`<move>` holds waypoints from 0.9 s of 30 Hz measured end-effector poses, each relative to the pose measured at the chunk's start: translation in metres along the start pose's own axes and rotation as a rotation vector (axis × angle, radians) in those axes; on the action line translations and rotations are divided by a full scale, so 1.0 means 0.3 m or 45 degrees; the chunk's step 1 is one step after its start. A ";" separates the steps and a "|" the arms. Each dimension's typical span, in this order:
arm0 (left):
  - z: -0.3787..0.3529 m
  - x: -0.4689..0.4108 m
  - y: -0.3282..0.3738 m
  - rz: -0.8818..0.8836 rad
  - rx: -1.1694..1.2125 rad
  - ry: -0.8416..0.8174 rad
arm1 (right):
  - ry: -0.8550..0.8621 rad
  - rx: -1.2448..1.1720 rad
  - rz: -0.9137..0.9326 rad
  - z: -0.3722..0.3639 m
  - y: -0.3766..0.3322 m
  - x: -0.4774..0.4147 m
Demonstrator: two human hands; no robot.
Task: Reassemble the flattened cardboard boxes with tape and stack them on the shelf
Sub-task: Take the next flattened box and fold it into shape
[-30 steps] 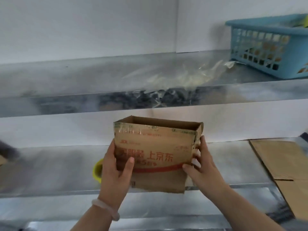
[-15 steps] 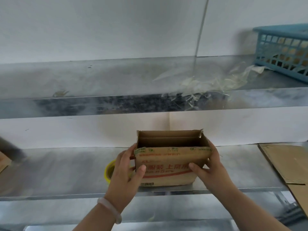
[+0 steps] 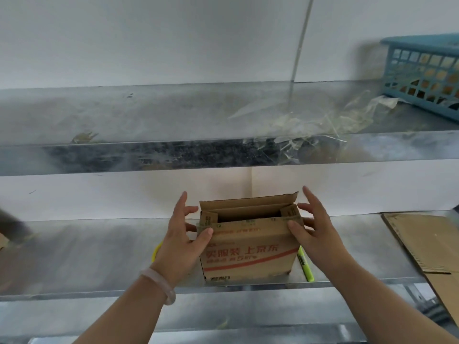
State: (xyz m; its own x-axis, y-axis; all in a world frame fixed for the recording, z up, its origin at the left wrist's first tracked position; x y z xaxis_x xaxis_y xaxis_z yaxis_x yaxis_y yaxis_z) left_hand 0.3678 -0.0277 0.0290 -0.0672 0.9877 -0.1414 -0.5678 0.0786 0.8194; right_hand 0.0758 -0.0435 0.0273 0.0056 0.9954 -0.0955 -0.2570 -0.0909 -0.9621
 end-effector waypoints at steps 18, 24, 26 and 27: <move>-0.020 -0.007 0.002 0.126 0.236 0.063 | -0.205 0.485 0.141 0.034 -0.013 0.011; -0.039 -0.030 0.003 0.065 0.239 0.031 | -0.171 0.604 0.141 0.021 -0.012 -0.015; -0.038 -0.033 0.010 0.045 0.277 0.027 | -0.157 0.600 0.150 0.021 -0.002 -0.020; -0.037 -0.034 0.012 0.026 0.294 0.027 | -0.136 0.597 0.153 0.022 0.006 -0.020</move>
State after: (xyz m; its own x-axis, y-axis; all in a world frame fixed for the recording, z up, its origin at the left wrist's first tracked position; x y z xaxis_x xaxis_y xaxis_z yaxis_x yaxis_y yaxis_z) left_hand 0.3572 -0.0390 0.0272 -0.0951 0.9865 -0.1330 -0.3635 0.0899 0.9272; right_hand 0.0688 -0.0495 0.0279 -0.1436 0.9784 -0.1486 -0.6572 -0.2065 -0.7248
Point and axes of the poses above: each hand's wrist, its own x-axis away from the middle knuckle, its own z-axis out of the back of the hand, y = z × x, the point moved 1 cm from there along -x, towards the middle knuckle, and after that the axes turned 6 degrees about -x, right-handed, at the moved point
